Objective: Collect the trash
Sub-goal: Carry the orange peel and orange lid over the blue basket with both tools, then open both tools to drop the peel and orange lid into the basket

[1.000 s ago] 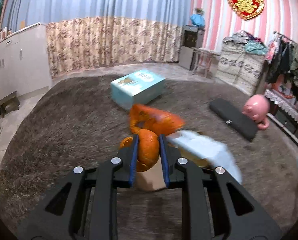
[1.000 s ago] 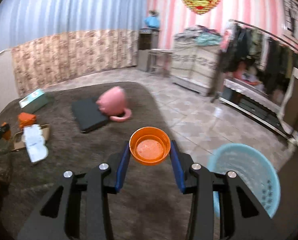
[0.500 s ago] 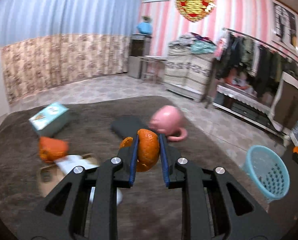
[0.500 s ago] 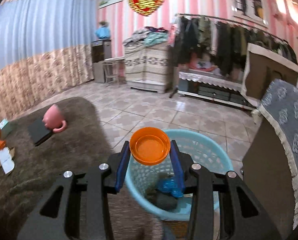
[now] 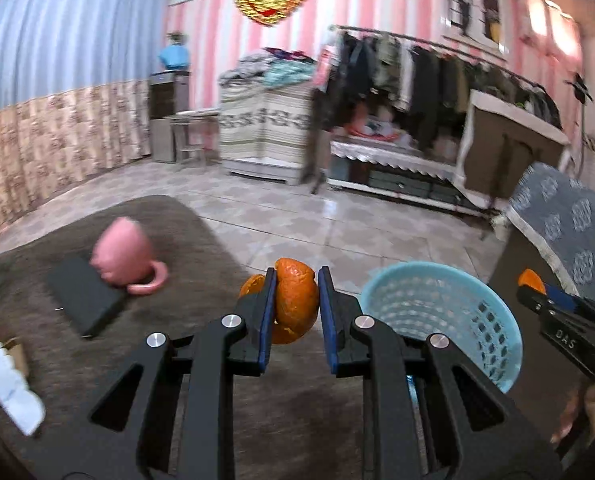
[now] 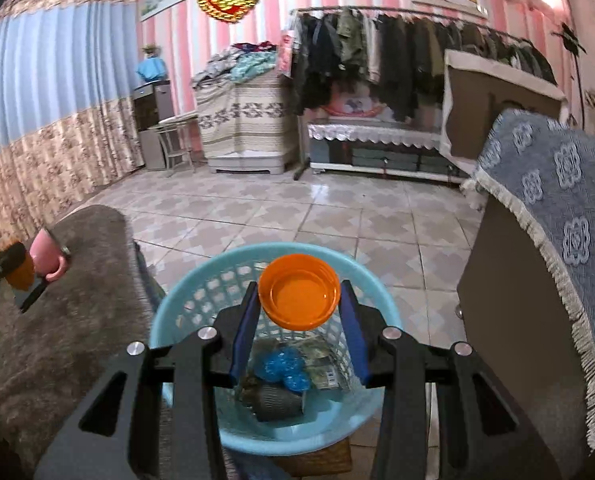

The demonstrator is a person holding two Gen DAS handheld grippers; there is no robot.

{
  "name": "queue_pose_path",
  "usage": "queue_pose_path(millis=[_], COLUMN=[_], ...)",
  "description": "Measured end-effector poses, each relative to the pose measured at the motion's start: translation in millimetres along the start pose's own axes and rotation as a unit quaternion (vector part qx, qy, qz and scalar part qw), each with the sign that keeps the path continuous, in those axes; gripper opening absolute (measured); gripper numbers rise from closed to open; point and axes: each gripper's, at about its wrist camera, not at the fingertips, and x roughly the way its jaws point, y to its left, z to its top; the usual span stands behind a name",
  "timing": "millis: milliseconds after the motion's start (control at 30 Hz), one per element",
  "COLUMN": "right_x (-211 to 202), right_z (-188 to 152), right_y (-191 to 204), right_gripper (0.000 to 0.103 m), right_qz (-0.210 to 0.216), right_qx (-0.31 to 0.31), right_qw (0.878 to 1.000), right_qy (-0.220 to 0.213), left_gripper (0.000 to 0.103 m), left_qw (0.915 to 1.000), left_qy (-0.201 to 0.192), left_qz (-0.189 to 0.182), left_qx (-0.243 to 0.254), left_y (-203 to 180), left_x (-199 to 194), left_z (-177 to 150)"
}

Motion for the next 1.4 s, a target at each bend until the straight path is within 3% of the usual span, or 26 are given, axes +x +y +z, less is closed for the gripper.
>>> queue_pose_path(millis=[333, 533, 600, 733, 933, 1033, 1333, 1367, 1400], right_x=[20, 28, 29, 32, 35, 40, 65, 67, 69], right_z=[3, 0, 0, 0, 0, 0, -7, -8, -9], right_y=[-32, -41, -41, -37, -24, -15, 9, 11, 14], right_gripper=[0.04, 0.04, 0.04, 0.04, 0.04, 0.04, 0.042, 0.052, 0.07], right_qz=[-0.022, -0.024, -0.025, -0.021, -0.014, -0.011, -0.005, -0.003, 0.0], right_qx=[0.037, 0.049, 0.05, 0.051, 0.039, 0.036, 0.03, 0.029, 0.026], right_qw=[0.999, 0.998, 0.998, 0.998, 0.999, 0.999, 0.998, 0.998, 0.998], right_qy=[0.007, 0.012, 0.014, 0.017, 0.02, 0.024, 0.046, 0.048, 0.05], left_gripper=[0.019, 0.02, 0.027, 0.059, 0.08, 0.088, 0.095, 0.095, 0.095], left_qw=[0.9955, 0.9933, 0.9929, 0.9941, 0.9981, 0.9994, 0.999, 0.9988, 0.9985], left_qy=[0.037, 0.048, 0.046, 0.035, 0.02, 0.007, -0.001, -0.002, -0.003], left_qz=[-0.074, -0.087, -0.09, -0.081, -0.04, -0.014, 0.044, 0.049, 0.055], left_qx=[0.045, 0.06, 0.064, 0.063, 0.043, 0.032, 0.004, 0.003, 0.001], left_y=[-67, -92, -97, -98, -76, -60, -6, -3, 1], left_x=[61, 92, 97, 99, 89, 78, 43, 40, 36], left_z=[-11, -10, -5, 0, 12, 18, 17, 17, 16])
